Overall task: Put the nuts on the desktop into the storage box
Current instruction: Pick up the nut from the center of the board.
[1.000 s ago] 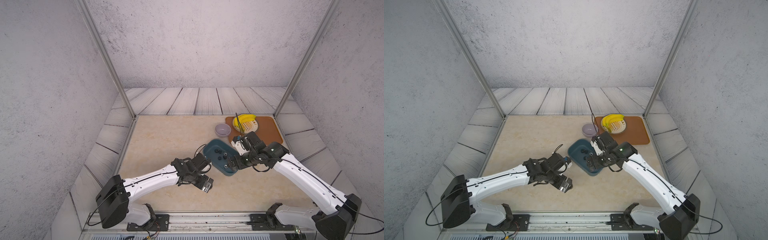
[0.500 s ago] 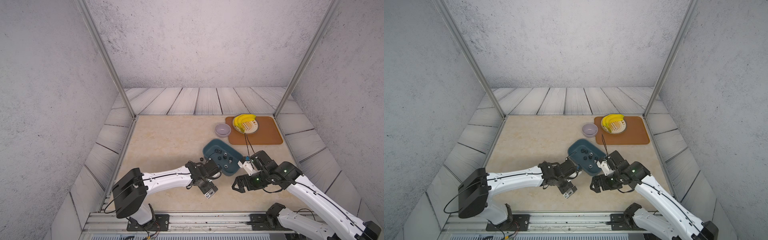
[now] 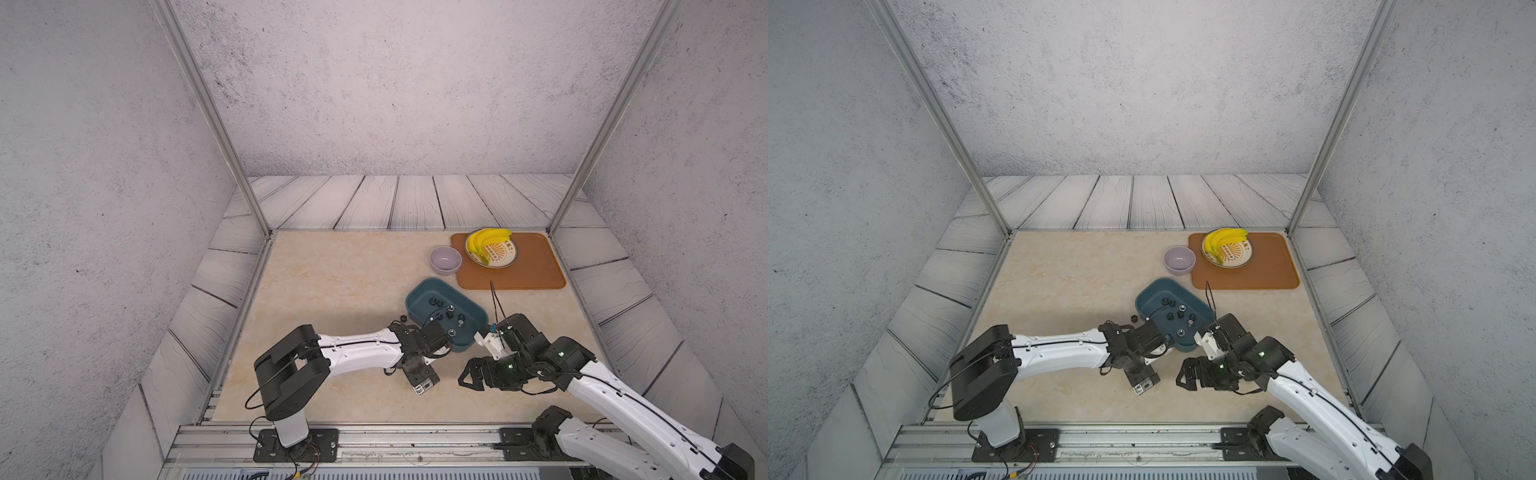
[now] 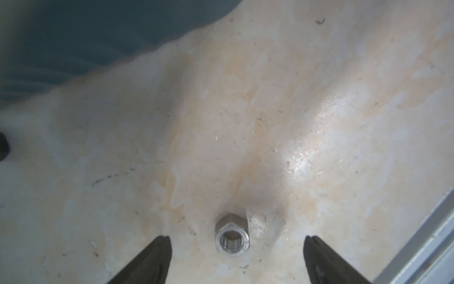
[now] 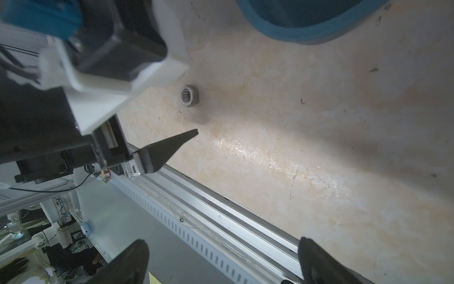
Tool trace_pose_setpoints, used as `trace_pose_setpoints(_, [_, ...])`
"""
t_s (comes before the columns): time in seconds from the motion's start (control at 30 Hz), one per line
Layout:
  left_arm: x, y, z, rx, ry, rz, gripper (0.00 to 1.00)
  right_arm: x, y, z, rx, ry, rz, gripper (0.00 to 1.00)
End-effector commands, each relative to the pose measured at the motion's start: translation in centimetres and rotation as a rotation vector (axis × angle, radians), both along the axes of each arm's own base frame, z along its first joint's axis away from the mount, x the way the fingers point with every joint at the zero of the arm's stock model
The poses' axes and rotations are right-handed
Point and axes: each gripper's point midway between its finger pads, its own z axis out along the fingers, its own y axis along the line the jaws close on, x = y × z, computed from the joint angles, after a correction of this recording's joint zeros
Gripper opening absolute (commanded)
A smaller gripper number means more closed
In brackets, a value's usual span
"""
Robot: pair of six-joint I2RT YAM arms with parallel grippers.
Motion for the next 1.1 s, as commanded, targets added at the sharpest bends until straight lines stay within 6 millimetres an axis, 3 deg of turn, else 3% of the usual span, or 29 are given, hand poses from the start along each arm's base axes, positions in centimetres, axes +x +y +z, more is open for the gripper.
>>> trace_pose_setpoints(0.0, [0.0,-0.1,-0.3,0.019,0.032,-0.018,0.85,0.5,0.0,-0.2,-0.014,-0.005,-0.021,0.99])
trace_pose_setpoints(0.1, [0.1,0.0,-0.5,0.022,0.062,-0.009,0.74,0.6,0.0,-0.2,-0.018,0.0,-0.022,0.99])
trace_pose_setpoints(0.23, [0.1,0.8,-1.0,0.037,0.101,0.022,0.72,0.5,-0.1,-0.2,-0.025,0.008,-0.018,0.99])
trace_pose_setpoints(0.33, [0.0,0.9,-1.1,0.041,0.121,0.03,0.6,0.5,-0.1,-0.2,-0.025,0.003,-0.02,0.99])
trace_pose_setpoints(0.53, [-0.1,0.9,-1.2,0.049,0.136,0.031,0.5,0.7,0.0,-0.3,-0.032,0.003,-0.019,0.99])
trace_pose_setpoints(0.7, [-0.2,1.0,-1.5,0.051,0.161,0.037,0.33,0.8,0.1,-0.2,-0.031,0.009,-0.02,0.99])
trace_pose_setpoints(1.07, [0.1,1.4,-1.0,0.052,0.178,0.09,0.32,1.2,0.2,0.0,-0.039,0.001,-0.026,0.99])
